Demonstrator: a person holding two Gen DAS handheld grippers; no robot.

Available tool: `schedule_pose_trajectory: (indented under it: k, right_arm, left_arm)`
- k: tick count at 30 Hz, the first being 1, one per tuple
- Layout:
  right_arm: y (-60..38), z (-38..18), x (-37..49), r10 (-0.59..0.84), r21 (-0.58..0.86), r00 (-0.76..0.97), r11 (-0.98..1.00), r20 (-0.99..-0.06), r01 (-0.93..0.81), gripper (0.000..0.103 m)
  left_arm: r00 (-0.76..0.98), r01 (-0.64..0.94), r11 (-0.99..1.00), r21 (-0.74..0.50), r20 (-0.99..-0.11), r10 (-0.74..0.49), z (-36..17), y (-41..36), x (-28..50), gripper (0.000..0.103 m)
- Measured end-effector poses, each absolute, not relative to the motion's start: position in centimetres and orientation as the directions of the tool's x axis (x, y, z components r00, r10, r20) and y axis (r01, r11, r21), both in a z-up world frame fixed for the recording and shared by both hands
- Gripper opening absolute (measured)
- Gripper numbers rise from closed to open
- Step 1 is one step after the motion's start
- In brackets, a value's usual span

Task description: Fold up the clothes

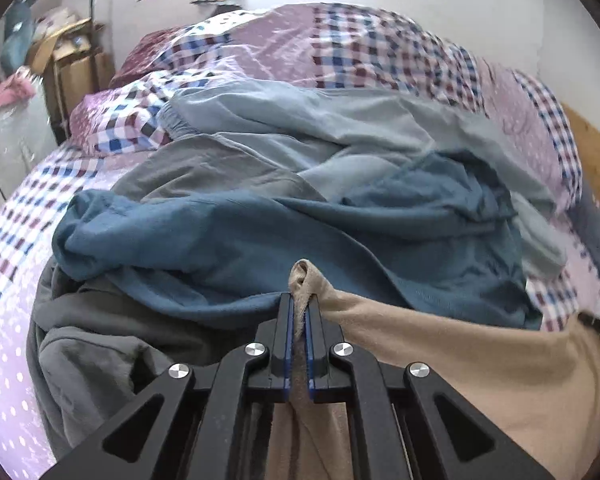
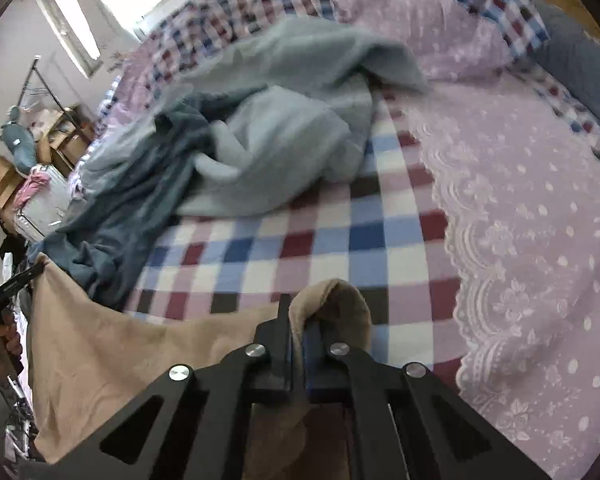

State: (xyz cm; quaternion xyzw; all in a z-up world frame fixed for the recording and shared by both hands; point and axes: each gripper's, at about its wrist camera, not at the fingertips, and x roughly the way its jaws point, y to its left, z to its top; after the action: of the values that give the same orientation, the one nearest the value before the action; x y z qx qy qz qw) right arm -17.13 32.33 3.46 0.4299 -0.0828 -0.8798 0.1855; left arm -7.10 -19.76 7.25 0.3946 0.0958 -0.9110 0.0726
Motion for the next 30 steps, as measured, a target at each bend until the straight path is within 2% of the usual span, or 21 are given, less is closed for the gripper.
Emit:
schedule_pose_trajectory:
  k: [4, 7, 9, 12, 13, 16, 18, 21, 24, 26, 29, 30]
  right_arm:
    - [34.4, 6.3, -15.7, -0.271, 0.251, -0.722, -0.958, -0.637, 0.139, 0.001]
    - [32.9, 5.2, -16.1, -0.203, 0.161, -0.711, -0.979, -0.673, 0.127, 0.001]
    - [31.9, 2.8, -17.3, -0.171, 0.117, -0.637, -0.985, -0.751, 0.125, 0.002]
    - [32.8, 1.8, -17.8, -0.194, 0.158, -0.580, -0.981, -0.791, 0.113, 0.007]
    - [33.3, 1.9, -17.8, -0.210, 0.181, -0.572, -0.978, -0.793, 0.107, 0.016]
    - [35.8, 4.7, -16.5, -0.223, 0.221, -0.620, -0.972, -0.752, 0.082, 0.051]
    - [36.4, 6.2, -15.0, -0.229, 0.231, -0.645, -0.969, -0.729, 0.083, 0.052]
    - [35.2, 6.9, -12.0, -0.252, 0.231, -0.645, -0.966, -0.722, 0.120, 0.052]
    - [33.9, 7.6, -8.9, -0.276, 0.230, -0.643, -0.960, -0.714, 0.157, 0.052]
    - [33.1, 8.1, -6.9, -0.292, 0.229, -0.642, -0.956, -0.709, 0.181, 0.052]
    - [31.8, 8.8, -3.8, -0.315, 0.228, -0.639, -0.949, -0.701, 0.217, 0.052]
    - [31.4, 9.0, -2.8, -0.323, 0.228, -0.638, -0.946, -0.699, 0.229, 0.052]
  left_arm:
    - [-0.684, 0.241, -0.960, -0.144, -0.727, -0.063, 6.8, -20.4, -6.8, 0.004]
    - [-0.678, 0.254, -0.957, -0.140, -0.731, -0.073, 6.1, -20.6, -7.0, 0.004]
    - [-0.672, 0.264, -0.955, -0.137, -0.736, -0.080, 5.6, -20.6, -7.2, 0.004]
    - [-0.652, 0.271, -0.953, -0.132, -0.754, -0.081, 5.1, -20.7, -8.0, 0.004]
    - [-0.646, 0.271, -0.954, -0.126, -0.759, -0.083, 5.0, -20.6, -8.2, 0.004]
    - [-0.631, 0.263, -0.960, -0.093, -0.770, -0.098, 5.1, -20.2, -8.3, 0.011]
    - [-0.637, 0.252, -0.963, -0.095, -0.765, -0.091, 5.5, -20.2, -8.0, 0.013]
    - [-0.660, 0.258, -0.960, -0.111, -0.746, -0.091, 6.8, -20.7, -6.7, 0.030]
    - [-0.687, 0.262, -0.954, -0.148, -0.722, -0.077, 8.5, -21.2, -4.4, 0.038]
    - [-0.706, 0.259, -0.952, -0.162, -0.705, -0.072, 9.6, -21.2, -2.3, 0.053]
    - [-0.736, 0.250, -0.952, -0.175, -0.673, -0.070, 10.7, -20.6, 1.9, 0.064]
    - [-0.742, 0.250, -0.948, -0.196, -0.668, -0.058, 10.8, -20.4, 3.4, 0.064]
